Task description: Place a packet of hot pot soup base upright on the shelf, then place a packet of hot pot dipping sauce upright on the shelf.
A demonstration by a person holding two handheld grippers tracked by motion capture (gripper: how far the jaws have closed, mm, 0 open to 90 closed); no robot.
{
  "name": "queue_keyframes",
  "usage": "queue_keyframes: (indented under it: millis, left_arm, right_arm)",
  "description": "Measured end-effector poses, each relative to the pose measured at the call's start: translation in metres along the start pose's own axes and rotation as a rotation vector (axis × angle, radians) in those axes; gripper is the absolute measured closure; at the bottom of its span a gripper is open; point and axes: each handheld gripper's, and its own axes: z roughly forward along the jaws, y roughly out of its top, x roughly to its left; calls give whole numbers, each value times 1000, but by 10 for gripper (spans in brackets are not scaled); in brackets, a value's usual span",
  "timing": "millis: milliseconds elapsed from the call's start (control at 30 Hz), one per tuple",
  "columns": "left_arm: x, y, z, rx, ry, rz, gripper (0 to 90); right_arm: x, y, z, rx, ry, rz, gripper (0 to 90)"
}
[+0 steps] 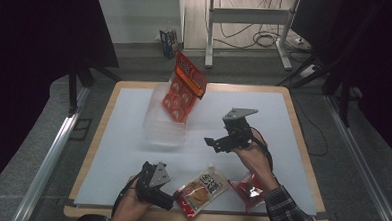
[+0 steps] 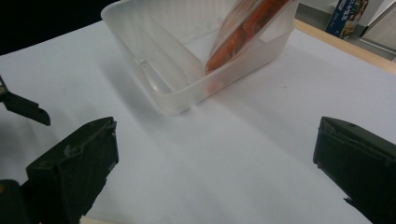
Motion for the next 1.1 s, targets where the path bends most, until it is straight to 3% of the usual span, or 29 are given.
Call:
queue_keyframes:
  millis: [600,1000,1100]
  left_arm:
    - [-1,0,-1,-11,-3,-14,0]
    - [-1,0,0,-4,-4,-2,0]
    - [-1,0,0,-5,-5,-4,0]
  right_arm:
    - [6,-27,-23,-5,-2,25,5]
    - [14,-55,-28,51,10,59,24]
    - [17,-62,-31,78,5,62,72]
